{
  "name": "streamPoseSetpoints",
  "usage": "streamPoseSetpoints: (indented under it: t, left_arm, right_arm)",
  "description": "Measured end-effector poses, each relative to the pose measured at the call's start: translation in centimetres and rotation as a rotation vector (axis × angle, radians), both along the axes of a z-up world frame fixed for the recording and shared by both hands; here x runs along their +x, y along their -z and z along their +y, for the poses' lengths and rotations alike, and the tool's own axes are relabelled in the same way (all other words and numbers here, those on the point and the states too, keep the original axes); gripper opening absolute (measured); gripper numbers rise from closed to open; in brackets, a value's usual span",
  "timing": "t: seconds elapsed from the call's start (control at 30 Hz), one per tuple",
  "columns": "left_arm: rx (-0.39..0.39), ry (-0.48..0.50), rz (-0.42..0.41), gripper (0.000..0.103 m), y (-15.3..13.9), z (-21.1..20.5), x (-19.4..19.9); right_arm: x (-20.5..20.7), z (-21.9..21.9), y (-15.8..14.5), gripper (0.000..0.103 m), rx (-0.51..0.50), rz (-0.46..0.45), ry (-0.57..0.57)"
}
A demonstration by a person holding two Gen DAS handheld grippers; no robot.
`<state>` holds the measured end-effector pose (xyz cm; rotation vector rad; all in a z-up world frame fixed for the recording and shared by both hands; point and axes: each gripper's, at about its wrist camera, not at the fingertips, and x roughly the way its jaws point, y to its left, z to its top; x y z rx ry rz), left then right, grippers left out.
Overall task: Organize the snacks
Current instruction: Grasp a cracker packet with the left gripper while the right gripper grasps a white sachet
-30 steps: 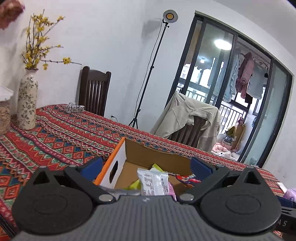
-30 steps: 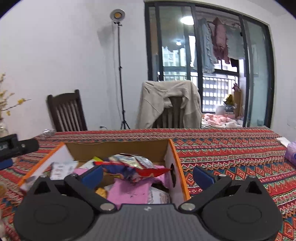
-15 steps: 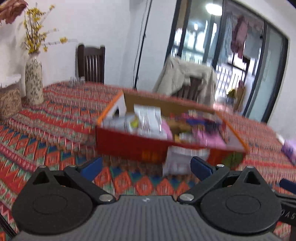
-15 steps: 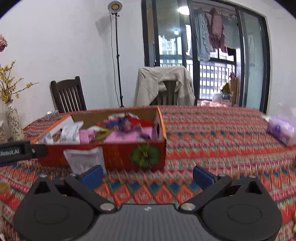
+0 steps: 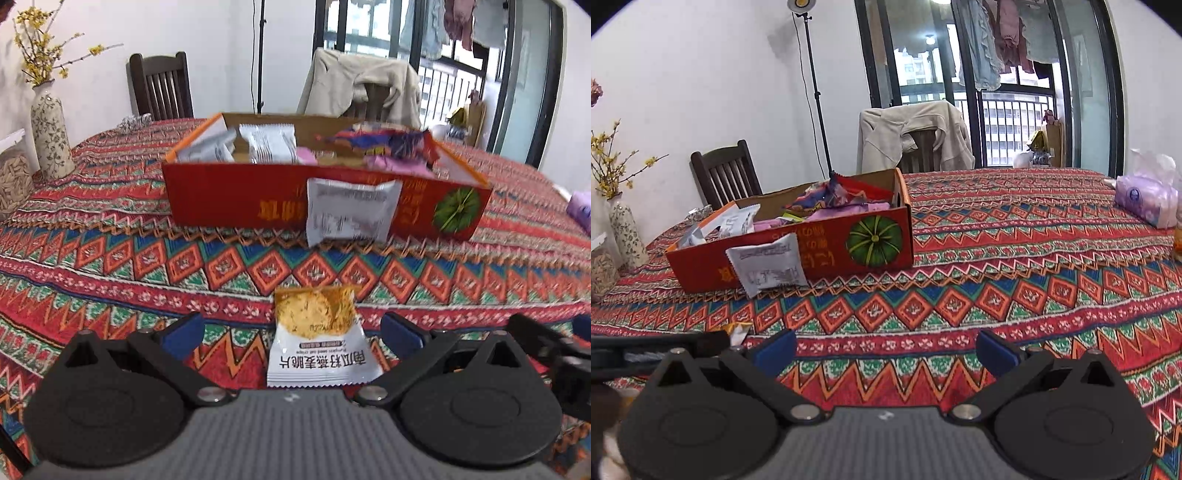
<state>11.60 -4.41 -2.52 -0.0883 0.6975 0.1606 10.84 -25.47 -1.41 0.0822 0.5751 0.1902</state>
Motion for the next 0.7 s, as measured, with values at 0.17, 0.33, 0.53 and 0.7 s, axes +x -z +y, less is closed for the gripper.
streamPoseSetpoints:
  t: [0.17,0.33,0.53,0.7]
  left_arm:
    - [0.038,-0.040,0.024,0.102,1.5,-0.3,1.4]
    - [0.039,-0.034,-0.019,0.071,1.1,-0.9,1.1]
    - [0.030,0.032,-0.044,0.050,1.0,-1.1,0.6]
    - [-0.022,0.045,-0.066,0.047,0.6,-0.1,0.3]
  right_arm:
    - [-0.2,-0.4,0.2,0.103,0.000,0.006,0.020]
    - [0.0,-0.2,1.0,0.103,0.002,0.031,0.033]
    - [0.0,0.3,1.0,0.103,-0.005,0.015,0.036]
    - [-0.1,0.8,0.5,0.103,-0.006,-0.007,0.040]
